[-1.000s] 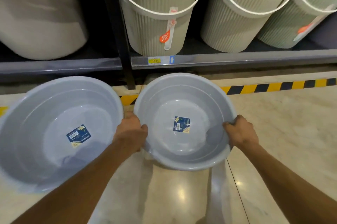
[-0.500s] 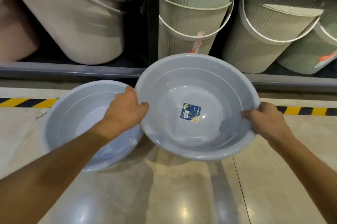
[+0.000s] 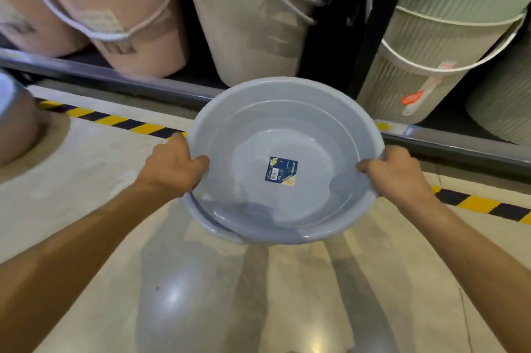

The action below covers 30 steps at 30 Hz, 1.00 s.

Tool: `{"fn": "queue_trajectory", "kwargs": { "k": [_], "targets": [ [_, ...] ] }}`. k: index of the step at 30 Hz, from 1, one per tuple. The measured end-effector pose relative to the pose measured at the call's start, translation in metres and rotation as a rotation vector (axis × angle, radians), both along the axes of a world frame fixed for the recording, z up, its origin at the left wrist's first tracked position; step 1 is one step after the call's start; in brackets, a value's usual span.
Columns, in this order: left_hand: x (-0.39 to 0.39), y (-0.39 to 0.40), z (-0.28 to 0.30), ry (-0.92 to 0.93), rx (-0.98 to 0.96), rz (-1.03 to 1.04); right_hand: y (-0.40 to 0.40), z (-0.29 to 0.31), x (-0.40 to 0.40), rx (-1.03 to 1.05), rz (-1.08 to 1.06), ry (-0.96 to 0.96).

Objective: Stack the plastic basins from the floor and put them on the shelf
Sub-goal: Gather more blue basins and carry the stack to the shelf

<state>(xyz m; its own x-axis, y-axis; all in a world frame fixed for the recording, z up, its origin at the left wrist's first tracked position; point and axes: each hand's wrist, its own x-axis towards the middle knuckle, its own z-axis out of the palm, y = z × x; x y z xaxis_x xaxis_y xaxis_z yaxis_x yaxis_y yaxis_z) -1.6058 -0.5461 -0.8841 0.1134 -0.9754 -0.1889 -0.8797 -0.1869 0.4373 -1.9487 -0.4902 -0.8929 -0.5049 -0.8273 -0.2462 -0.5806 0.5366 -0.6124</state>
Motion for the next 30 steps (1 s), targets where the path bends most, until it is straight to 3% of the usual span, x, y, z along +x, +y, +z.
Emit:
{"fn": "queue_trajectory", "kwargs": {
  "k": [7,17,24,30],
  "targets": [
    [0.060,0.010,-0.046,-0.120,0.094,0.121,-0.041,-0.050,0.063,0.066,0.184,0.119],
    [0.052,-0.009,-0.090,-0.132,0.227,0.108,-0.058,-0.097,0.065,0.180,0.208,0.370],
    [0.044,-0.005,-0.135,0.058,0.262,0.188,-0.052,-0.122,0.062,0.310,0.157,0.183],
    [0.048,-0.006,-0.139,0.132,0.281,0.208,-0.052,-0.120,0.062,0.342,0.168,0.188]
  ]
}}
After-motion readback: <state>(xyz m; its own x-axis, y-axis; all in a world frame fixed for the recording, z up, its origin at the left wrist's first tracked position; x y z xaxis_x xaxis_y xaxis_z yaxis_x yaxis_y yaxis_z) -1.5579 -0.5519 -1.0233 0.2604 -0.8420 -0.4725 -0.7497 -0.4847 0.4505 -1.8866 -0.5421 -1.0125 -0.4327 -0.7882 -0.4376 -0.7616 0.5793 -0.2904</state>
